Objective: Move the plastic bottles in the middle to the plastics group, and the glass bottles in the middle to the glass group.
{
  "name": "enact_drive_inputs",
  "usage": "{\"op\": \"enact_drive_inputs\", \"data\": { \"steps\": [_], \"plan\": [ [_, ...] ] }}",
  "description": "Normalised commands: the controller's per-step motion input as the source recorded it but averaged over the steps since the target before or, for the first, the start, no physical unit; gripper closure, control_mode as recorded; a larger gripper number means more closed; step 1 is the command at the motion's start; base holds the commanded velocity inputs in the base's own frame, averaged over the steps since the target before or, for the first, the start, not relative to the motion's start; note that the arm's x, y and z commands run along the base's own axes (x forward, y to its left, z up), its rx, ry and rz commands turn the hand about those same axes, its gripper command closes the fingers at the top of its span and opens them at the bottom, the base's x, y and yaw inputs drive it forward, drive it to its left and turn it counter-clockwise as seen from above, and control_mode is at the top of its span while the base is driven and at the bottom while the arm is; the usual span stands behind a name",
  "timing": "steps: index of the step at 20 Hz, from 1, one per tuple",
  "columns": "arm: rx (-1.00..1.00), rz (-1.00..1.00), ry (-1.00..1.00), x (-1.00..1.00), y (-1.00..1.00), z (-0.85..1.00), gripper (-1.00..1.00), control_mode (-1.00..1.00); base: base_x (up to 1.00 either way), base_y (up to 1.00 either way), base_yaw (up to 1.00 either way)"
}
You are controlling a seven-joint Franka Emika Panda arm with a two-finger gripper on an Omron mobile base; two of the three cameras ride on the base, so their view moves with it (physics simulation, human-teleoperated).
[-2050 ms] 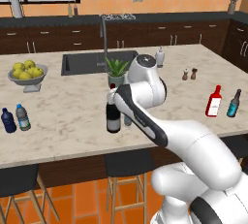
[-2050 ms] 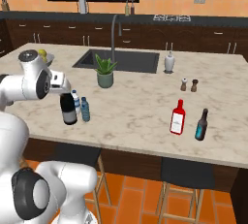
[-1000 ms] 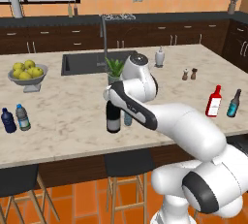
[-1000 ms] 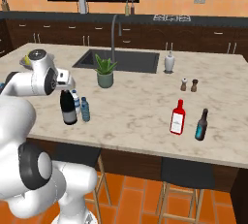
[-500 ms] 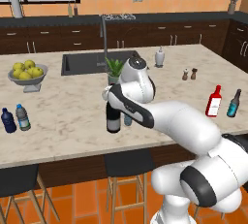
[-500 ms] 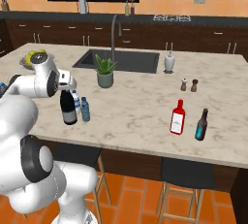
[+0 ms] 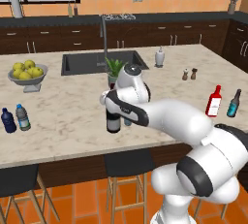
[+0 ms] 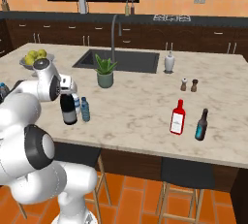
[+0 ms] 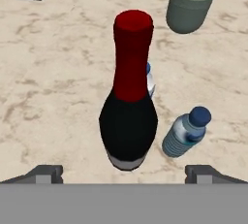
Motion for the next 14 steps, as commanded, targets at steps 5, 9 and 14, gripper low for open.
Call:
{"op": "enact_drive_inputs", "data": {
  "steps": [5,9,14],
  "plan": [
    [-0.02,0.0,0.0,0.12,0.0,-0.24,-1.0,-1.0,0.0,0.0,0.0],
    [0.0,0.0,0.0,0.08,0.0,-0.15,-1.0,-1.0,0.0,0.0,0.0],
    [0.0,0.0,0.06,0.15,0.01,-0.12,-1.0,-1.0,0.0,0.0,0.0]
  ]
}}
